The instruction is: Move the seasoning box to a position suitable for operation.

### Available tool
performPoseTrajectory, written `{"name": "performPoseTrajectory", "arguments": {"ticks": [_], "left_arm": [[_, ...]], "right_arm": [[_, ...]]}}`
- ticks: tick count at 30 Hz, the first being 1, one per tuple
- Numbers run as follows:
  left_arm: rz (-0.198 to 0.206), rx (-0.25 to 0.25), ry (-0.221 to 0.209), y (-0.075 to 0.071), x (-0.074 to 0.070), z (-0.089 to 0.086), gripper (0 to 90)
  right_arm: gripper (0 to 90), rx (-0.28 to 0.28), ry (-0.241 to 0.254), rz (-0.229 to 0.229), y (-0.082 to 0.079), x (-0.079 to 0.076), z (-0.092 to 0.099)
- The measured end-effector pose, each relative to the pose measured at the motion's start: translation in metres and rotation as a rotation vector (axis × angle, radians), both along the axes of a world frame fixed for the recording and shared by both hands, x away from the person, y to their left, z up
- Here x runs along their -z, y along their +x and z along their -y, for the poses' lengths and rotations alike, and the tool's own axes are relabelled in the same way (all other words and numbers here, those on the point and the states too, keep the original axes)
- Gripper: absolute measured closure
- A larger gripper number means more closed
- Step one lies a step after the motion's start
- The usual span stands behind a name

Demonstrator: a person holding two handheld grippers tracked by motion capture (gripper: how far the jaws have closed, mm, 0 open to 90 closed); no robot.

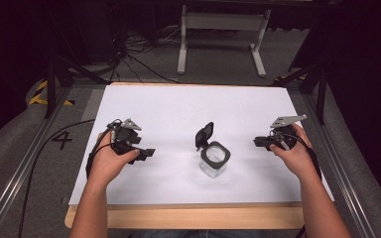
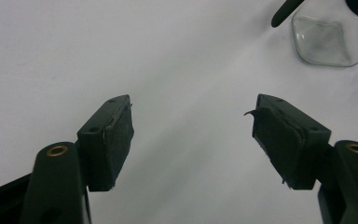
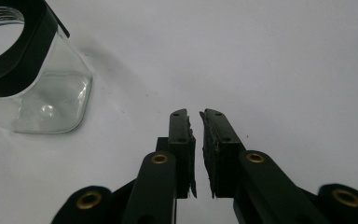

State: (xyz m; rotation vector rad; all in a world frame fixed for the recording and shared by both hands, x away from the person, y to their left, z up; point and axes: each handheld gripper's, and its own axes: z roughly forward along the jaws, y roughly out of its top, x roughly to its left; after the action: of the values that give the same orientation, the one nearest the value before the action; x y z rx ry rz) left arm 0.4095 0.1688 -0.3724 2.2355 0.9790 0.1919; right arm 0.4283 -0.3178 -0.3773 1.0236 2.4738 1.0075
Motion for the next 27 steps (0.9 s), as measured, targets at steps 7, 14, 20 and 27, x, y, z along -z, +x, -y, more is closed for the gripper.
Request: {"name": "performPoseTrajectory", "arguments": {"ticks": [7,14,20,27], "left_arm": [[0.006,0.017,-0.024,-0.002,-0.004,0.005,29.3],[0.018,0.049,-0.028,-0.005,-0.007,0.009,29.1],[0.021,0.061,-0.029,-0.008,-0.01,0.015,28.9],[0.025,0.073,-0.017,-0.007,-0.009,0.018,28.8]], "right_arm": [[84.6,-0.059,0.026,-0.003,-0.004,-0.001,-0.008],[87.4,-0.156,0.064,0.004,-0.005,0.001,-0.023],[88.5,-0.218,0.049,-0.04,-0.004,0.016,-0.045],[88.7,-0.272,0.024,-0.075,-0.005,0.028,-0.064]]}}
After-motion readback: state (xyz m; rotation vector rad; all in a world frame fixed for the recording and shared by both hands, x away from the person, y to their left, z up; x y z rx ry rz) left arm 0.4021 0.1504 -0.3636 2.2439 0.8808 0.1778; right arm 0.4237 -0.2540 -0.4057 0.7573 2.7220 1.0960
